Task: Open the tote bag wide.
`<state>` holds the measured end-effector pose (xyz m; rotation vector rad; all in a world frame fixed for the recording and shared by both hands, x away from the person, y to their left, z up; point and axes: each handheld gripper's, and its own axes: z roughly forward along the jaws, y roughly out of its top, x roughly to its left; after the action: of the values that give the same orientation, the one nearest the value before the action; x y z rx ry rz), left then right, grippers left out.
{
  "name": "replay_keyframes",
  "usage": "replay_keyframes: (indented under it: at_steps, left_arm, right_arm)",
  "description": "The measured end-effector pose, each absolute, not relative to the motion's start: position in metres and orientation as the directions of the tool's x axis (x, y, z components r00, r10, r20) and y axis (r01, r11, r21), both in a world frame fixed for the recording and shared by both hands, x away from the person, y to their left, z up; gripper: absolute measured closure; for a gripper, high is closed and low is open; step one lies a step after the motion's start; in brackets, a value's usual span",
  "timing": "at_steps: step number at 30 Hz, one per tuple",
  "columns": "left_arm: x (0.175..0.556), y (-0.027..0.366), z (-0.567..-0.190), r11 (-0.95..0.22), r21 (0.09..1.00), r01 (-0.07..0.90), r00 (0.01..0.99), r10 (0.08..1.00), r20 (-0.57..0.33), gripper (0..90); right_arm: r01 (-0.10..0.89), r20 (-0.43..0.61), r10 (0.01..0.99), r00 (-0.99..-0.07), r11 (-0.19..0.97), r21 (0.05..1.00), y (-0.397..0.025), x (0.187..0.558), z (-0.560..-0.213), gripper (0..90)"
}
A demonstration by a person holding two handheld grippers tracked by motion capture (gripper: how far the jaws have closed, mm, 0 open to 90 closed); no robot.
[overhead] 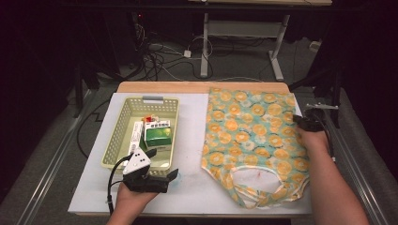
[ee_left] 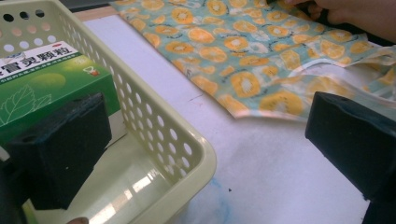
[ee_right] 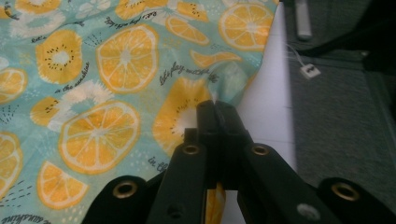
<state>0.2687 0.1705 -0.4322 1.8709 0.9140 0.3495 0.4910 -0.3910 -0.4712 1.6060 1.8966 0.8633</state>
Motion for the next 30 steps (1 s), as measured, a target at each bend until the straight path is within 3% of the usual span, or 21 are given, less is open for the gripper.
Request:
replay_keyframes:
  at_steps: [4, 5, 6, 7, 10, 19, 30]
  left_arm:
    - [0.268, 0.169, -0.43, -0.232, 0.873, 0.43, 0.683, 0.716, -0.146, 0.0]
    - [0.268, 0.169, -0.43, -0.231, 0.873, 0.429, 0.683, 0.716, -0.146, 0.0]
    - [0.268, 0.169, -0.429, -0.231, 0.874, 0.428, 0.684, 0.715, -0.146, 0.0]
    - [0.267, 0.169, -0.43, -0.233, 0.873, 0.428, 0.684, 0.715, -0.145, 0.0]
    - [0.266, 0.169, -0.429, -0.235, 0.873, 0.427, 0.685, 0.715, -0.143, 0.0]
    - [0.263, 0.169, -0.433, -0.246, 0.866, 0.436, 0.689, 0.711, -0.145, 0.0]
    - [0.262, 0.166, -0.433, -0.257, 0.866, 0.428, 0.702, 0.698, -0.14, 0.0]
  right_arm:
    - [0.669, 0.018, 0.991, -0.131, 0.075, 0.739, -0.408, 0.489, -0.473, 90.0]
    - [0.662, 0.029, 0.993, -0.114, 0.054, 0.748, -0.416, 0.486, -0.471, 83.3]
    - [0.662, 0.029, 0.993, -0.114, 0.054, 0.748, -0.416, 0.486, -0.471, 83.3]
    - [0.65, 0.059, 0.99, -0.125, 0.037, 0.759, -0.42, 0.48, -0.467, 69.6]
    - [0.623, 0.049, 0.983, -0.177, 0.073, 0.779, -0.42, 0.467, -0.456, 62.6]
    - [0.568, 0.011, 0.949, -0.316, 0.18, 0.803, -0.395, 0.388, -0.438, 58.9]
    - [0.532, 0.023, 0.931, -0.365, 0.189, 0.825, -0.382, 0.28, -0.443, 56.0]
